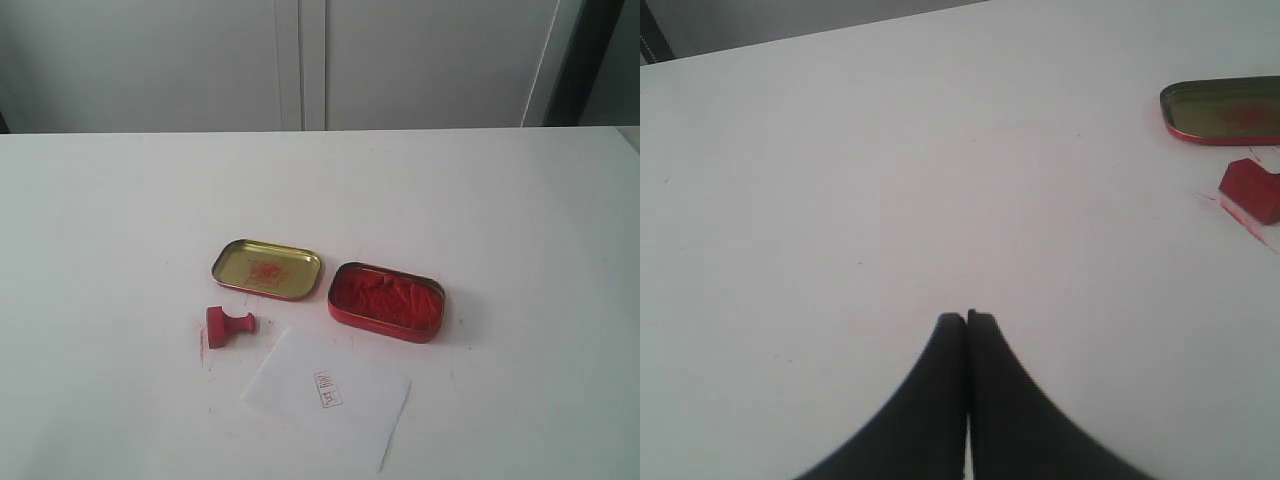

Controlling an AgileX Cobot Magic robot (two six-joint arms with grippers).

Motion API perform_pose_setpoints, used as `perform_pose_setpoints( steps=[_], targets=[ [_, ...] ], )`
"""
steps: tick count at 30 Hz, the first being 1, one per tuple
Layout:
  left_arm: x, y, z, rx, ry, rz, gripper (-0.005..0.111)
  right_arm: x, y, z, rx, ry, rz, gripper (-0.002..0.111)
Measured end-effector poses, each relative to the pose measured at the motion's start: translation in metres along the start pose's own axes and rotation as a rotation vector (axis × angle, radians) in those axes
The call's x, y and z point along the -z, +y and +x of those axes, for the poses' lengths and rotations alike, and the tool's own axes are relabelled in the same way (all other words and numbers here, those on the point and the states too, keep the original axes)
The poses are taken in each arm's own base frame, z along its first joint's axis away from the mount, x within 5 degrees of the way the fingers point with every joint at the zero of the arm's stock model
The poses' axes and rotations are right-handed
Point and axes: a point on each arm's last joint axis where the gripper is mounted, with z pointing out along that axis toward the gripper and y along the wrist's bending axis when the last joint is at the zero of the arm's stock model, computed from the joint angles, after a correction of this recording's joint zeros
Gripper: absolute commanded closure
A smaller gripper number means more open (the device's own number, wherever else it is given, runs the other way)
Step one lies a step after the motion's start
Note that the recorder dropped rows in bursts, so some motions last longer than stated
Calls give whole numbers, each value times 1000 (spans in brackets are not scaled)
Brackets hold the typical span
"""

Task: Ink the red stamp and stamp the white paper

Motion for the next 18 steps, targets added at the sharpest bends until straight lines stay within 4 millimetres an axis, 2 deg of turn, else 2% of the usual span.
perform_pose_setpoints(
  steps=[8,14,18],
  targets=[
    [0,0,0,0,0,0,107,0,0,0,96,0,-1,108],
    [0,0,0,0,0,0,107,0,2,0,-14,3,-24,108],
    [0,0,0,0,0,0,107,0,3,0,-29,4,-28,108]
  ],
)
